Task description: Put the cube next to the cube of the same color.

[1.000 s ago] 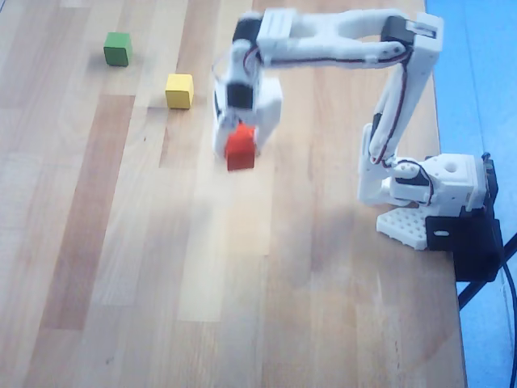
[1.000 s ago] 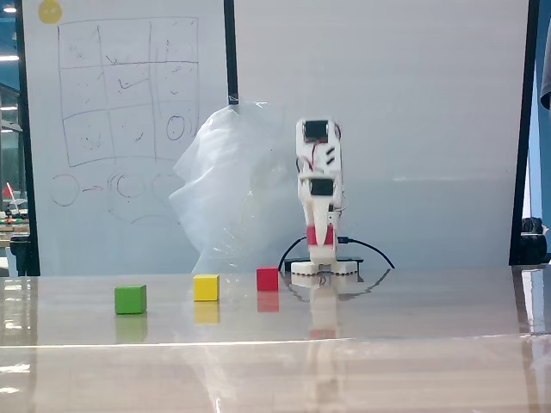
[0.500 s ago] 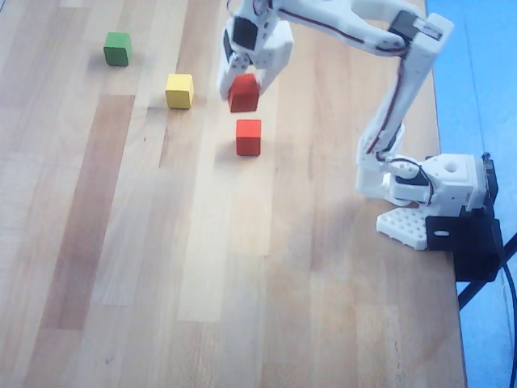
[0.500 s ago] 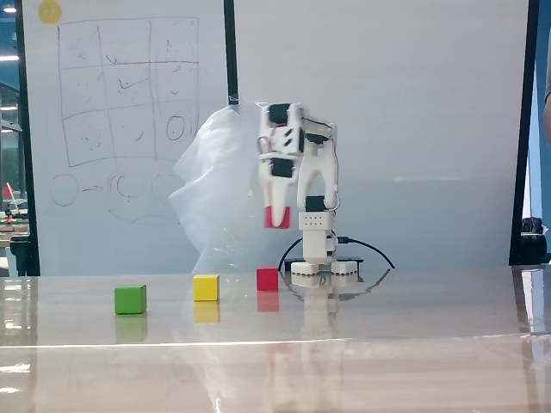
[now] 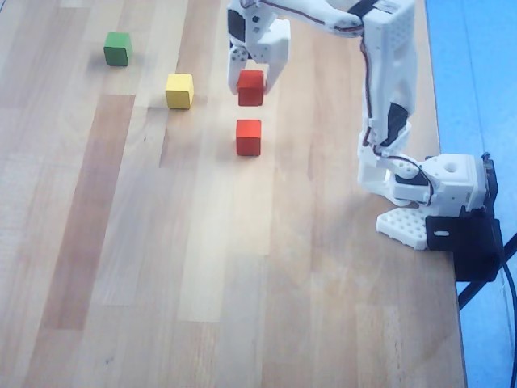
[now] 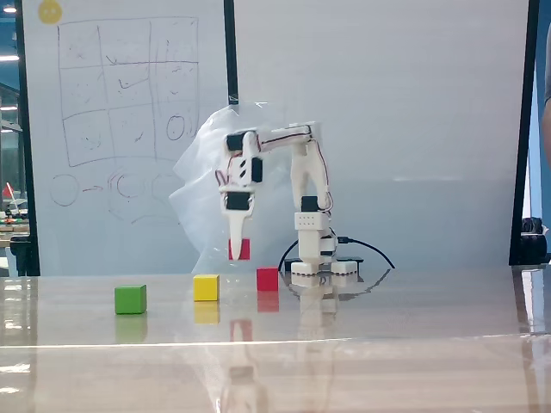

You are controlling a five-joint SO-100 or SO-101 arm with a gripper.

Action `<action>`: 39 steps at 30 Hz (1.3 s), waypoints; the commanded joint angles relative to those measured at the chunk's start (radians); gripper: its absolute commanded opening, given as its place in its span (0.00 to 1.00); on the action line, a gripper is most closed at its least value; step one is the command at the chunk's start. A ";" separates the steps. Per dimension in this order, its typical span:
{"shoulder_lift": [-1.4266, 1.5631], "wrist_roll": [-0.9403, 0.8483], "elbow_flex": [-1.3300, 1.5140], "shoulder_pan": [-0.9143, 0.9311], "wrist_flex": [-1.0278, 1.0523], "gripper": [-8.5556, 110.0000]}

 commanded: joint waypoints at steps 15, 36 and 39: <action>-0.184 -0.002 -0.106 0.017 -0.190 0.07; -0.212 -0.003 -0.104 0.020 -0.143 0.30; -0.156 0.005 -0.106 0.018 -0.087 0.30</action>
